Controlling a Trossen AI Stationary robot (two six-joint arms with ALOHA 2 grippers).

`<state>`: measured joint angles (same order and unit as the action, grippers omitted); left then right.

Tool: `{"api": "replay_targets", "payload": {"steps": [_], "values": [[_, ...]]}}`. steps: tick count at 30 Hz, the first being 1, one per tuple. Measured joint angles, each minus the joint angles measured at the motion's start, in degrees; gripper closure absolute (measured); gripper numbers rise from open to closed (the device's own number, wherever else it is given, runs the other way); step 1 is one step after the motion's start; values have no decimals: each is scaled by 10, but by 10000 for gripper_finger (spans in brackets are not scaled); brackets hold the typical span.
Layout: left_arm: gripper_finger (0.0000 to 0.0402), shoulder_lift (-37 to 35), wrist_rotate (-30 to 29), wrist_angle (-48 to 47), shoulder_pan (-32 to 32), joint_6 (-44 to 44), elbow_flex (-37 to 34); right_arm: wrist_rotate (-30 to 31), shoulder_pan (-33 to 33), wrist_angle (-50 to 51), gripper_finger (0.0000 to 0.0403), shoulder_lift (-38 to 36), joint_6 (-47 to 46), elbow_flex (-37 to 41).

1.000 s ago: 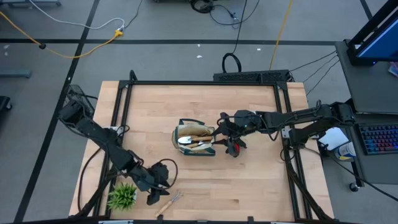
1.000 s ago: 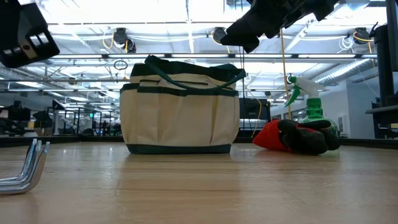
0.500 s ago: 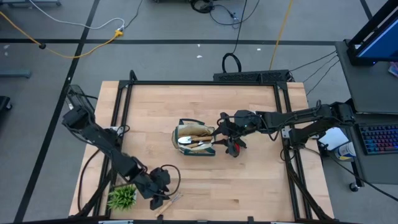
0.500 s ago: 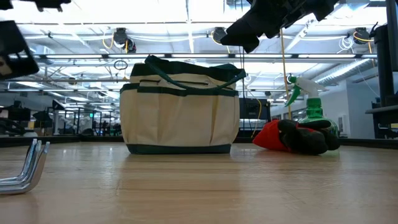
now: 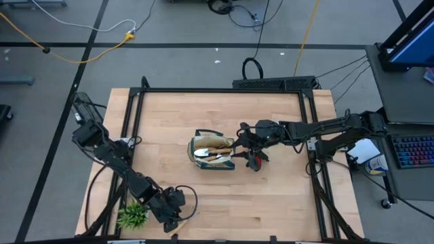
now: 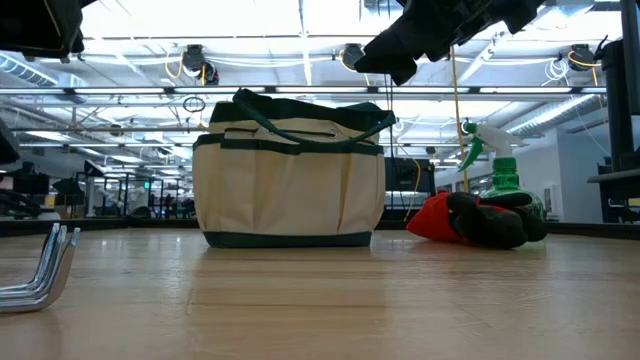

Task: Pick & Place Garden tools in Gardening bag
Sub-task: Put the brown hand rake into the green gardening bag

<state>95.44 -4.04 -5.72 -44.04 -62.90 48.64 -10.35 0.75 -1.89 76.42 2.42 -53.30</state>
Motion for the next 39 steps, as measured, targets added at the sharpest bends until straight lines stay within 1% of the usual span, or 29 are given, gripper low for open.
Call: {"api": "replay_targets", "payload": {"steps": [12,27,30,39], "values": [[225,0,-12,28,0,-4,0,0,0,0,248,0,0,0],[225,0,-30,23,-1,13,17,0,0,-6,248,0,0,8],[225,0,-33,23,-4,12,17,0,0,-28,248,0,0,31],[225,0,-35,24,-4,5,17,0,0,-191,248,0,-2,108]]}}
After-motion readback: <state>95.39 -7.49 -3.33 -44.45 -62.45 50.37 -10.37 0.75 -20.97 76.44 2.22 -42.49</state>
